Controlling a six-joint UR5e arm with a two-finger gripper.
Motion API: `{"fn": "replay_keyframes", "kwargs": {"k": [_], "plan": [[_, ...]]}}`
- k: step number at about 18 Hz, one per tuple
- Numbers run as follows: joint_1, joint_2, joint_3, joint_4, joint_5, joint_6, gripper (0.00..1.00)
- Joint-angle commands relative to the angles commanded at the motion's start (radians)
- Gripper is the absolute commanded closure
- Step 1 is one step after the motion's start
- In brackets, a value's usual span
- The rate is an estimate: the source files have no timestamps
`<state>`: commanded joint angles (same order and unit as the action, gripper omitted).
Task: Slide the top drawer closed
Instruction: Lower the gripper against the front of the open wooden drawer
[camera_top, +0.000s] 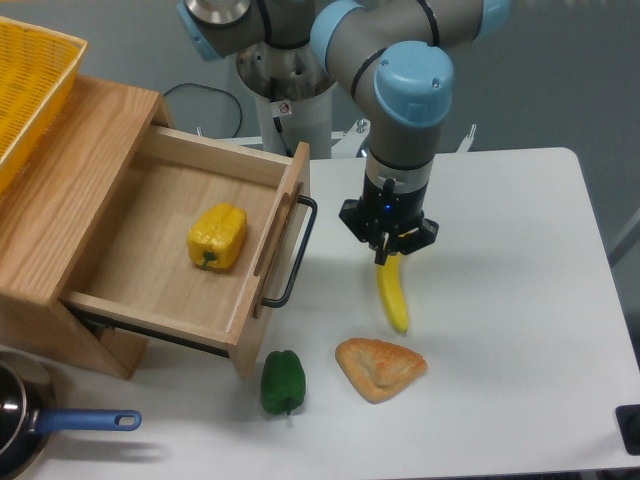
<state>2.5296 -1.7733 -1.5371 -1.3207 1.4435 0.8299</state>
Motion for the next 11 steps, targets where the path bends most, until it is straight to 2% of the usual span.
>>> {"fn": "replay_keyframes", "kwargs": {"k": [11], "plan": [[-0.046,0.012,0.0,-0.015,-0.032,-0.072,0.84]]}}
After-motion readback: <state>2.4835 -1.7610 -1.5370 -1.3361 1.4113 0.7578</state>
